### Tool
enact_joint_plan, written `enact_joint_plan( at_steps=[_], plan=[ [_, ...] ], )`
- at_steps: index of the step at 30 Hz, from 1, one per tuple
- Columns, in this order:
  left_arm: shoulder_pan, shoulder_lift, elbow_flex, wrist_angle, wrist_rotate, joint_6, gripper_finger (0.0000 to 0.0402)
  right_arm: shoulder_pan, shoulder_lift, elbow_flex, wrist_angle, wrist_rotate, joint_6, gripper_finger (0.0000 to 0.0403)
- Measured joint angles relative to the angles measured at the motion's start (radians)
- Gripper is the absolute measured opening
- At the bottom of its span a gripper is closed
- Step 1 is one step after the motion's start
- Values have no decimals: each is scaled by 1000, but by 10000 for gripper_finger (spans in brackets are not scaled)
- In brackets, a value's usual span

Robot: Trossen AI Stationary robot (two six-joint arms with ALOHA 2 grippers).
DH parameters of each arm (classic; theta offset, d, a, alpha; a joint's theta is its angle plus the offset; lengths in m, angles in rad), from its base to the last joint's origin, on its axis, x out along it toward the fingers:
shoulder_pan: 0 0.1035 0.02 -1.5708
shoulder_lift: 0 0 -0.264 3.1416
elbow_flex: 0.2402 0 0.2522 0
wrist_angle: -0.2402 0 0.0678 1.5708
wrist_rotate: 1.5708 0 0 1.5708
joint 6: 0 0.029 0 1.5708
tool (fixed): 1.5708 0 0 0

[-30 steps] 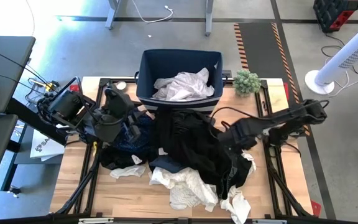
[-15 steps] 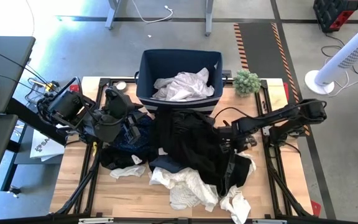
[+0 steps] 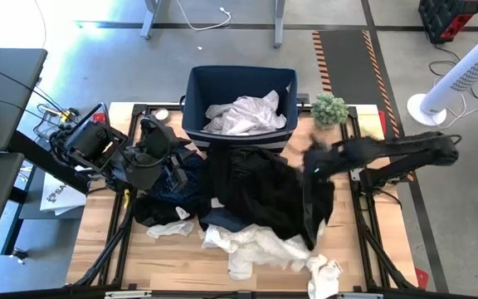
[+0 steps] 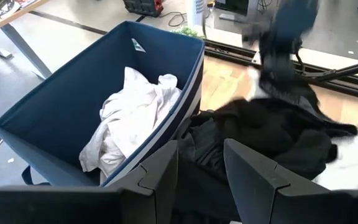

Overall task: Sort clothes
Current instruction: Put the white shawl into the blue bin

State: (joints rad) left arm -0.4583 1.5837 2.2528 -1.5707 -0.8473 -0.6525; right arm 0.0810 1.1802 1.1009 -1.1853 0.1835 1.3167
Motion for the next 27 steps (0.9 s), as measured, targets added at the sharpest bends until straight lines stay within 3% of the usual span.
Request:
enact_joint_plan(
  at_steps=[6,12,21,25,27],
  plan=[
    [0,0,0,0,-17,2,129,26,-15,377,-23,181,-219,2],
    [7,0,0,30,-73,37,129,25,101,732,68,237,-487,1],
    [102,0,0,369,-106,344,129,23,392,1249,332,249,-924,0],
    [167,0,0,504,-59,437,129,17,386,1164,704,220,-1073,0],
    [199,0,0,558,-6,485,134,11,381,1156,809,207,-1098,0]
  ],
)
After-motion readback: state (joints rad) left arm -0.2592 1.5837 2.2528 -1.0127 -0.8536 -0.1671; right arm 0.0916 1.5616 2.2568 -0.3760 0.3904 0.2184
